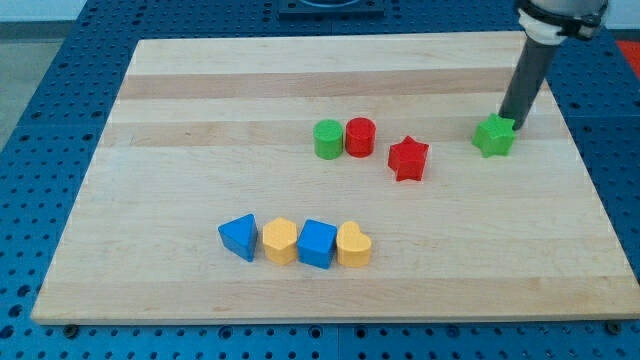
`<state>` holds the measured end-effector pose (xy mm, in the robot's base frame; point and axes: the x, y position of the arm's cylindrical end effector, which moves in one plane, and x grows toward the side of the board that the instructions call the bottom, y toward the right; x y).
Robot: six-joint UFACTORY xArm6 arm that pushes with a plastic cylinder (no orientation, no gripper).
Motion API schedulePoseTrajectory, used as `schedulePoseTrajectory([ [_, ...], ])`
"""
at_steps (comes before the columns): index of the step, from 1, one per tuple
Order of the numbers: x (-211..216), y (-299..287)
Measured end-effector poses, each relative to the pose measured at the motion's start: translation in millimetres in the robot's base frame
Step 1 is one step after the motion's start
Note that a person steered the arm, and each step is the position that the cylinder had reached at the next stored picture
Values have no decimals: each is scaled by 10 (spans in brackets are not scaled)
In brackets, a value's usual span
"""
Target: Place green star to the bottom of the red star
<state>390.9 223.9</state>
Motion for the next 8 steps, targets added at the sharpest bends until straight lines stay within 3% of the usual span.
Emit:
schedulePoseTrajectory([
  [2, 743, -229],
  [4, 454, 453],
  [5, 332, 461],
  [6, 371, 44],
  [8, 970, -788],
])
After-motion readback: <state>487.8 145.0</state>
